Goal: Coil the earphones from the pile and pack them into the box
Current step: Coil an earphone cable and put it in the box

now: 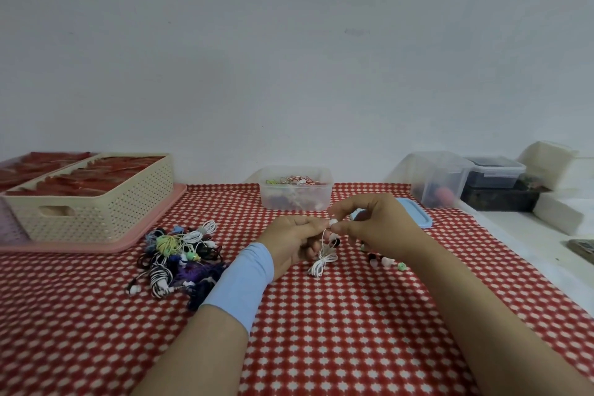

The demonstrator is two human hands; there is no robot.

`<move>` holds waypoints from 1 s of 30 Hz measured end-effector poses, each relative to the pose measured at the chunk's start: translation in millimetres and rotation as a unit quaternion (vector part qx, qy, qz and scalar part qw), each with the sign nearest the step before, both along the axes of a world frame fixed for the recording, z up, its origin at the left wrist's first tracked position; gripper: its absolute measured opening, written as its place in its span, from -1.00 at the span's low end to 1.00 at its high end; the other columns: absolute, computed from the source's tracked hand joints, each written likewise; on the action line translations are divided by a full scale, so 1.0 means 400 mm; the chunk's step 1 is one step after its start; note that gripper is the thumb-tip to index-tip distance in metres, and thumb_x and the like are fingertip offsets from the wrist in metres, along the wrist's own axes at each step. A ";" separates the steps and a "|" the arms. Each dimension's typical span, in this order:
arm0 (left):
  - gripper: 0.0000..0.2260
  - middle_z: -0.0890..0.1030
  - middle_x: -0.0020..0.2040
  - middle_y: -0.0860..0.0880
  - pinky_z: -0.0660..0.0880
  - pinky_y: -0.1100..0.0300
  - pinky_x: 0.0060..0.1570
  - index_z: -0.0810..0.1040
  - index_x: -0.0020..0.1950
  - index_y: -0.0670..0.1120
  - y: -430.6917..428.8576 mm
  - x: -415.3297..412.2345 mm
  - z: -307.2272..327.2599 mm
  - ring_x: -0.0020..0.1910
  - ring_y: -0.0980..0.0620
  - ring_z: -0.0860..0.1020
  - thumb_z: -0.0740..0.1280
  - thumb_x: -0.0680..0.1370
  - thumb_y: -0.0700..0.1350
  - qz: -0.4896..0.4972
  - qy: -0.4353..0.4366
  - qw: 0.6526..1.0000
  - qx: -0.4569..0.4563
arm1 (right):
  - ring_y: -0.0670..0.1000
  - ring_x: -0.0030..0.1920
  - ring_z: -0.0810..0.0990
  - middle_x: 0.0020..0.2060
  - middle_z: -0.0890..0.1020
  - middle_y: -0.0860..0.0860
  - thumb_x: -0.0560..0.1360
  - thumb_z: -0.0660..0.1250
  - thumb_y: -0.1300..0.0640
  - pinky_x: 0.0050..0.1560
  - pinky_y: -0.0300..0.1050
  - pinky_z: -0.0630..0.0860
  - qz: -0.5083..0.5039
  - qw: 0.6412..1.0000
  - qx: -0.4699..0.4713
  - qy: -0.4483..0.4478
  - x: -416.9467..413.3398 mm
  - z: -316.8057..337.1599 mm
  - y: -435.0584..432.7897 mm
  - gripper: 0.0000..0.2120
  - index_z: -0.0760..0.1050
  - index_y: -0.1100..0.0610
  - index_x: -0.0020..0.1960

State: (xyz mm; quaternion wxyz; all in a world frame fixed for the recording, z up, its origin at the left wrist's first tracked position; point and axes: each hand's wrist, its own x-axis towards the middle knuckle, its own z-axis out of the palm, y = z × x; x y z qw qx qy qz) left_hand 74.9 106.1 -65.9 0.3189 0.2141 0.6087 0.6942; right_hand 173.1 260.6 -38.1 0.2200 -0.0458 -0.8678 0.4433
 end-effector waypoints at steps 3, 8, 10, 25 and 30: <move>-0.88 0.63 -0.31 -0.02 0.47 0.30 -0.38 0.65 0.03 -0.22 0.000 -0.003 -0.004 -0.41 0.11 0.49 0.35 0.59 -0.22 -0.003 0.008 1.000 -0.007 | -0.19 -0.49 0.52 -0.35 0.69 -0.20 0.43 0.55 0.23 -0.42 -0.40 0.40 0.013 1.000 0.019 0.016 -0.006 -0.003 -0.004 -0.92 0.74 0.08 -0.13; -0.86 0.61 -0.31 0.01 0.49 0.31 -0.34 0.66 0.05 -0.20 0.003 -0.006 -0.006 -0.39 0.14 0.49 0.37 0.58 -0.16 0.002 0.030 0.999 -0.011 | -0.06 -0.35 0.64 -0.27 0.72 -0.12 0.51 0.47 0.14 -0.39 -0.24 0.51 0.025 0.995 -0.096 -0.022 0.005 0.002 0.008 -0.82 0.69 0.03 0.11; -0.86 0.60 -0.31 0.01 0.49 0.32 -0.33 0.65 0.03 -0.20 0.002 -0.005 -0.005 -0.39 0.14 0.49 0.37 0.58 -0.14 -0.009 0.035 0.999 -0.009 | -0.03 -0.31 0.64 -0.27 0.72 -0.08 0.55 0.42 0.17 -0.36 -0.14 0.51 0.039 0.986 -0.155 -0.051 0.010 0.004 0.012 -0.83 0.69 0.05 0.12; -0.89 0.60 -0.20 -0.09 0.46 0.36 -0.38 0.63 -0.02 -0.20 -0.009 -0.012 -0.007 -0.40 0.16 0.46 0.32 0.60 -0.21 -0.097 0.015 0.995 0.014 | -0.05 -0.27 0.60 -0.16 0.71 0.10 0.53 0.41 0.13 -0.39 -0.18 0.36 0.111 0.961 -0.221 -0.127 0.007 -0.010 0.025 -0.82 0.70 0.20 0.04; -0.88 0.59 -0.16 -0.13 0.46 0.36 -0.38 0.62 0.02 -0.24 -0.013 -0.012 -0.018 -0.41 0.17 0.47 0.31 0.60 -0.23 -0.092 0.035 0.995 -0.006 | -0.03 -0.26 0.60 -0.22 0.71 0.07 0.51 0.45 0.10 -0.43 -0.19 0.36 0.089 0.972 -0.172 -0.131 0.005 -0.017 0.019 -0.85 0.73 0.15 -0.01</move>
